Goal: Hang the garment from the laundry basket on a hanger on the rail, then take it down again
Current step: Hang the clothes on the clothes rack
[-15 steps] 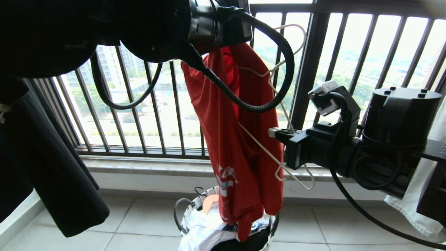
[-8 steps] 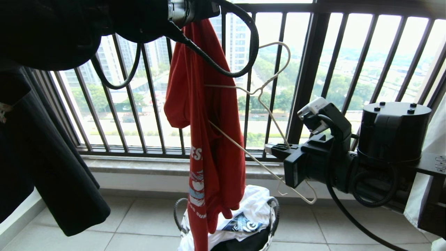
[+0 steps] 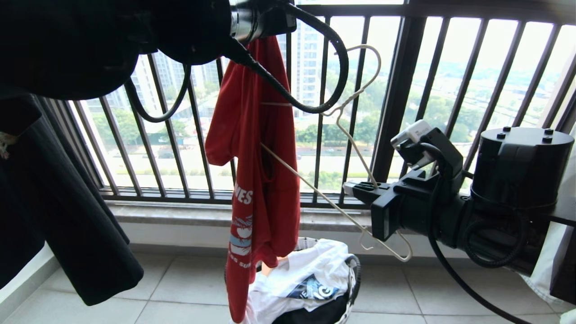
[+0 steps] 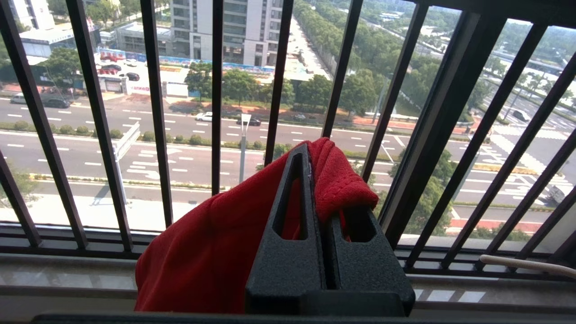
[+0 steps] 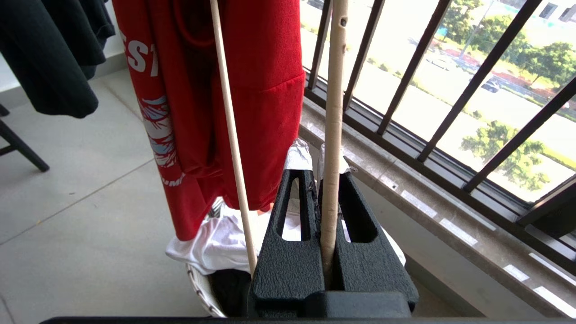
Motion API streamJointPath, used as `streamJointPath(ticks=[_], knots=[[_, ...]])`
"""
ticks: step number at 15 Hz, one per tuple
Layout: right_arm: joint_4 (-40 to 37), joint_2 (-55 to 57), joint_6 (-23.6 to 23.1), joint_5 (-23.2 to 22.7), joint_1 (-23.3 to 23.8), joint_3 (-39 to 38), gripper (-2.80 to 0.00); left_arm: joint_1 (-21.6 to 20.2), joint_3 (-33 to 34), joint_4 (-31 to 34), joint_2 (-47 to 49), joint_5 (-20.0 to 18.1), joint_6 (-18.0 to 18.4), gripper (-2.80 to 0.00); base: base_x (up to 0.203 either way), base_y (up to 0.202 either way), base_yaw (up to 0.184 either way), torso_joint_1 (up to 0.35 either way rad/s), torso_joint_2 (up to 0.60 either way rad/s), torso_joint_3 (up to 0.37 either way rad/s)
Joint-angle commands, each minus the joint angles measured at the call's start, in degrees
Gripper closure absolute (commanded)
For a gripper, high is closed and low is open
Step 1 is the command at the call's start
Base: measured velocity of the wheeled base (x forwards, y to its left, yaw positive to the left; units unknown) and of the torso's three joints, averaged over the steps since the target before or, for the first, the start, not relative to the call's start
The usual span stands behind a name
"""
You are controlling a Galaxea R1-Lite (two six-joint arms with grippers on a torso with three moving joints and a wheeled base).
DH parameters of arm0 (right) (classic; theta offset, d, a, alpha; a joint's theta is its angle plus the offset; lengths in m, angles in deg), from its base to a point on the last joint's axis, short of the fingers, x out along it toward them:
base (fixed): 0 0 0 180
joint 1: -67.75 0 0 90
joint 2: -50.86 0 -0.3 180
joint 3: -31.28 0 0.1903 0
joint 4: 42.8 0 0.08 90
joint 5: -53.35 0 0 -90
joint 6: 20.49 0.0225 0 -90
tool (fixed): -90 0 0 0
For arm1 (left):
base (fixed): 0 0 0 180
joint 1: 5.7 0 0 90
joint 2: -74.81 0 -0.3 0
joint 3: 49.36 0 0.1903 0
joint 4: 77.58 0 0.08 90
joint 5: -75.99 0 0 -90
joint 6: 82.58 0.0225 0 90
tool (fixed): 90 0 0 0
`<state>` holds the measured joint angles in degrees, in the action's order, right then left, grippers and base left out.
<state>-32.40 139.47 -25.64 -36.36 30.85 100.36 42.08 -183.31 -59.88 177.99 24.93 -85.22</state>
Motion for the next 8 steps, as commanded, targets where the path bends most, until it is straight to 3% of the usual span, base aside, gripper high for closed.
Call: streamJointPath(ticks=[1, 8], knots=[[0.2, 0.5, 0.0, 0.2, 0.2, 0.2, 0.0, 1.8, 0.3, 0.0, 0.4, 1.0, -0.8, 0.0, 0.0, 0.0, 0.0, 0.0, 0.0, 0.0], [0.4, 2.4, 0.1, 0.9, 1.5, 1.1, 0.0, 5.8, 0.2, 0.0, 1.0, 2.8, -2.0, 0.0, 0.0, 0.0, 0.0, 0.0, 0.0, 0.0]])
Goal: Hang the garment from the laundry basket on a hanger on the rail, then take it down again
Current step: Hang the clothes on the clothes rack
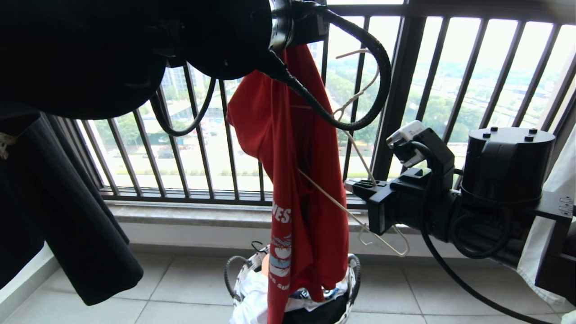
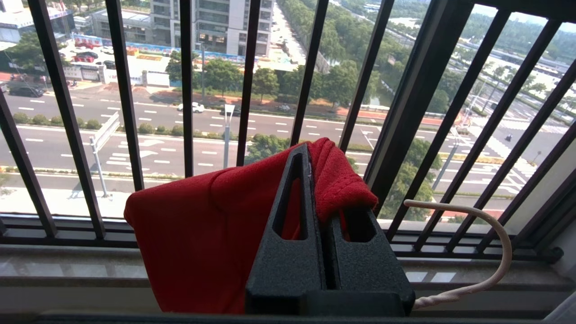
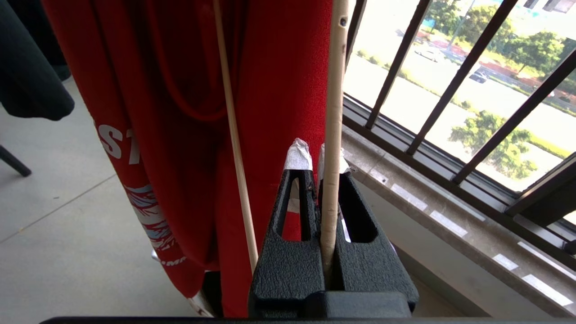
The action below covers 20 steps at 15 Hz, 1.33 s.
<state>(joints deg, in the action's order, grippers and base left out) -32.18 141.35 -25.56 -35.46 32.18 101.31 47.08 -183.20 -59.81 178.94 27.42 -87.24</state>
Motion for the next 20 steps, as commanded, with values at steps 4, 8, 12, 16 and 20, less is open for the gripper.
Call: streamJointPath(ticks=[4, 8, 12, 16, 20], knots=[[0.3, 0.3, 0.0, 0.1, 0.2, 0.2, 0.0, 2.3, 0.8, 0.0, 1.2, 0.3, -0.2, 0.0, 0.0, 0.0, 0.0, 0.0, 0.0, 0.0], [0.3, -0.1, 0.2, -0.2, 0.2, 0.3, 0.0, 3.2, 1.7, -0.4, 3.5, 0.2, -0.9, 0.0, 0.0, 0.0, 0.0, 0.0, 0.0, 0.0], [0.3, 0.1, 1.5, -0.6, -0.3, 0.2, 0.0, 3.0, 1.7, -0.3, 4.7, -0.8, -1.3, 0.0, 0.0, 0.0, 0.0, 0.0, 0.0, 0.0], [0.3, 0.3, 1.7, -0.7, -0.5, 0.3, 0.0, 3.5, 1.8, 0.1, 5.1, -3.7, -2.2, 0.0, 0.0, 0.0, 0.0, 0.0, 0.0, 0.0], [0.4, 0.3, 1.8, -0.7, -0.5, 0.4, 0.0, 4.4, 3.8, 0.1, 4.5, -3.8, -2.5, 0.0, 0.0, 0.0, 0.0, 0.0, 0.0, 0.0]])
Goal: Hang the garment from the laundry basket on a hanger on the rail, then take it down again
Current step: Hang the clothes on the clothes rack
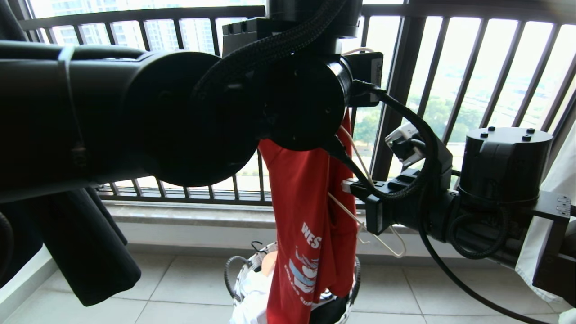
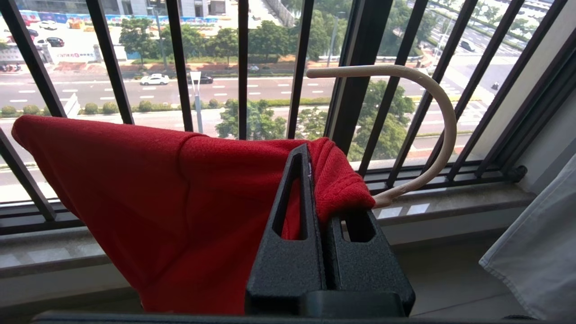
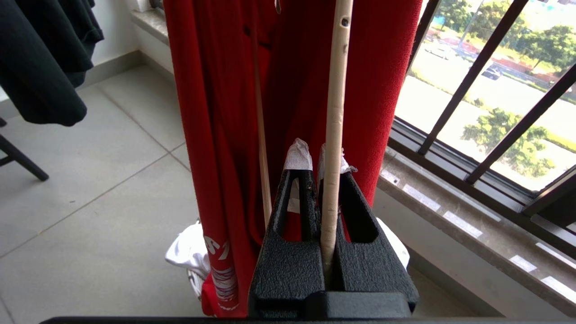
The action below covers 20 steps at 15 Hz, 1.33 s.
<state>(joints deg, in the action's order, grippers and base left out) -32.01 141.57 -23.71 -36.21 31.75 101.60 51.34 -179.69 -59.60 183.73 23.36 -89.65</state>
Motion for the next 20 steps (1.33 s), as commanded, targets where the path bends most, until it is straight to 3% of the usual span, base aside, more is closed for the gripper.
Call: streamJointPath(ticks=[1, 2, 15, 17, 20], knots=[[0.2, 0.1, -0.1, 0.0, 0.0, 0.1, 0.0, 0.5, 0.6, -0.1, -0.7, 0.2, 0.0, 0.0, 0.0, 0.0, 0.0, 0.0, 0.0, 0.0], [0.2, 0.1, -0.1, 0.0, 0.0, 0.1, 0.0, 1.0, 1.2, -0.1, -1.3, 0.2, 0.0, -2.8, 0.0, 0.0, 0.0, 0.0, 0.0, 0.0], [0.2, 0.6, -0.1, 0.1, 0.0, 0.1, 0.0, 3.4, 15.2, 1.3, -14.1, 0.4, -0.8, -2.8, 0.0, 0.0, 0.0, 0.0, 0.0, 0.0], [0.2, 0.6, -0.2, 0.1, 0.0, 0.1, 0.0, 1.2, 16.0, 1.3, -16.2, 0.6, -0.9, -2.8, 0.0, 0.0, 0.0, 0.0, 0.0, 0.0], [0.2, 0.6, -0.2, 0.1, 0.0, 0.1, 0.0, -7.0, 16.2, 3.4, -20.0, 0.1, -0.8, -2.8, 0.0, 0.0, 0.0, 0.0, 0.0, 0.0]])
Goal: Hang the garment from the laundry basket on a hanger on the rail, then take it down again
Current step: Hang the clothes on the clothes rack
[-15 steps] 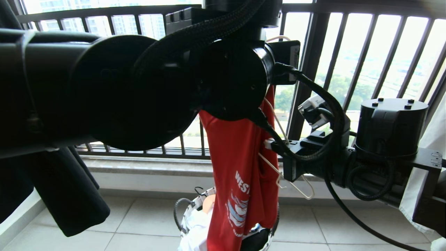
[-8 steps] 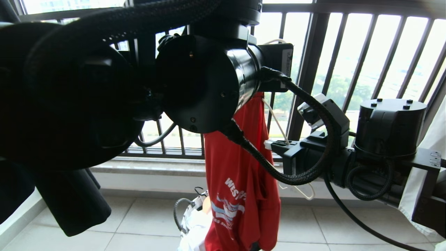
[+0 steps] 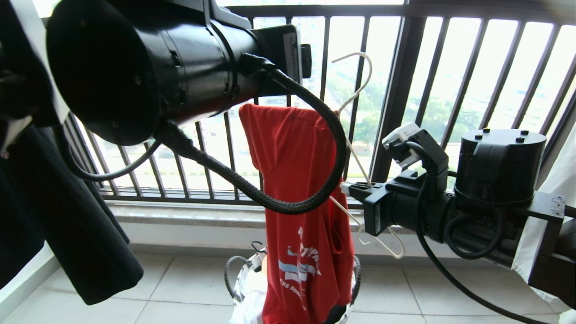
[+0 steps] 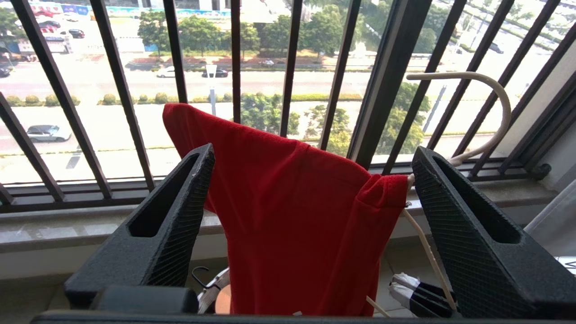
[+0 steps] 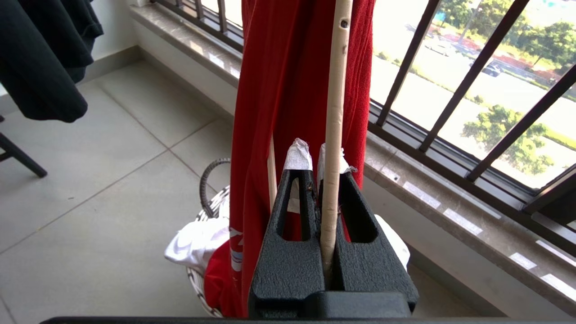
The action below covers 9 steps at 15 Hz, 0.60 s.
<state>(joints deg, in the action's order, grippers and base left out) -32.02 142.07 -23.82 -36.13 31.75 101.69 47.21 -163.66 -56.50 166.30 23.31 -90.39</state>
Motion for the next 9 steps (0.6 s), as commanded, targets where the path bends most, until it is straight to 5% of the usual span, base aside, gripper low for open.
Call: streamJointPath(ticks=[1, 2, 5, 9], knots=[[0.2, 0.1, -0.1, 0.0, 0.0, 0.0, 0.0, -6.2, 0.6, 0.8, -3.8, -1.6, -0.3, -0.5, 0.0, 0.0, 0.0, 0.0, 0.0, 0.0], [0.2, 0.2, 0.0, 0.0, 0.0, 0.0, 0.0, -8.8, 2.0, 1.1, -5.3, -5.7, -0.6, 0.0, 0.0, 0.0, 0.0, 0.0, 0.0, 0.0], [0.2, 0.5, 0.0, 0.0, 0.0, 0.0, 0.0, -13.7, 9.0, 1.3, -9.2, -17.7, -1.3, 0.0, 0.0, 0.0, 0.0, 0.0, 0.0, 0.0], [0.0, 0.1, 2.8, -0.6, -0.7, 1.0, 0.0, -19.4, 6.4, 3.0, -9.3, -36.1, -0.4, 0.0, 0.0, 0.0, 0.0, 0.0, 0.0, 0.0]])
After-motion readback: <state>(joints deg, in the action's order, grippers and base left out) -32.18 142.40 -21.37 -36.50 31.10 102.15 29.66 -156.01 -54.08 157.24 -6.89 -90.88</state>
